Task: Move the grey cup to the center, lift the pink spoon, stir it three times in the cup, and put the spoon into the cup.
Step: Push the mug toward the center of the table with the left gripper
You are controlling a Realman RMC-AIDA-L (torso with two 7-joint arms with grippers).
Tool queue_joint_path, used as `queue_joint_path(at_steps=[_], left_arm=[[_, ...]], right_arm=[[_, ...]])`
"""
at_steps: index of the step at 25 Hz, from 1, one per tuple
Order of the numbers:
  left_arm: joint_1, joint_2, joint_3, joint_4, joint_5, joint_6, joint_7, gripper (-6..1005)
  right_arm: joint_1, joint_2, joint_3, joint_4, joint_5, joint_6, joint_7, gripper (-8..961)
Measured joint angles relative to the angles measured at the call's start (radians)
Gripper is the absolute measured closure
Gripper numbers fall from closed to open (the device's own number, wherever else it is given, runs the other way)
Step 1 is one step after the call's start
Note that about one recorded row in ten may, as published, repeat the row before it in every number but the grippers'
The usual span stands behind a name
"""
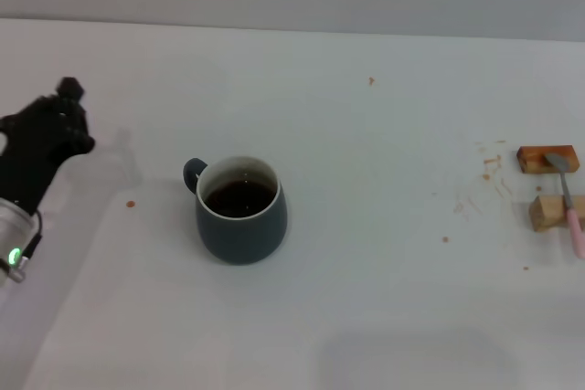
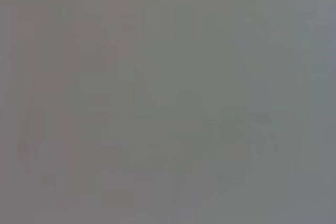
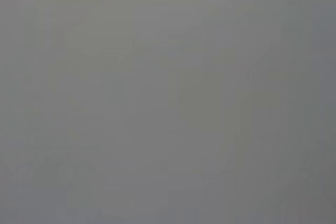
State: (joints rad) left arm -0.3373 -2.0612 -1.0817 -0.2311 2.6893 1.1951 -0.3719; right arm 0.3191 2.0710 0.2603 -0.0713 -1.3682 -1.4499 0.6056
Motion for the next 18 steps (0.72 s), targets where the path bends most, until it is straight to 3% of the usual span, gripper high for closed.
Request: queue_joint_path(at_steps=[5,9,12,14,16,18], left_arm=[[-0.03,0.006,0.006,0.013,0.052,-0.071,0.0,996],[-0.054,0.016,0.008,0.036,0.132,-0.104,-0.026,995],[-0.06,0.043,0.04,0.037,0.197,-0.12,-0.082,995],[-0.06,0.043,0.04,0.037,0.197,-0.12,-0.082,994],[-0.065,0.081,0.118,0.047,0.2,-0.128,-0.158,994],[-0.068,0.091,0.135,0.057,0.2,-0.129,-0.186,994]], right_arm=[[-0.02,-0.002,-0.005,-0.099,-0.002,0.001,0.196,953],[-0.043,-0.018,-0.008,-0.154,-0.008,0.011,0.335,953],[-0.06,-0.033,-0.009,-0.158,-0.009,0.014,0.375,953],[-0.068,-0.039,-0.009,-0.16,-0.009,0.014,0.383,953],[-0.074,-0.04,-0.01,-0.166,-0.009,0.012,0.395,954],[-0.078,-0.04,-0.019,-0.176,-0.01,0.008,0.426,954]])
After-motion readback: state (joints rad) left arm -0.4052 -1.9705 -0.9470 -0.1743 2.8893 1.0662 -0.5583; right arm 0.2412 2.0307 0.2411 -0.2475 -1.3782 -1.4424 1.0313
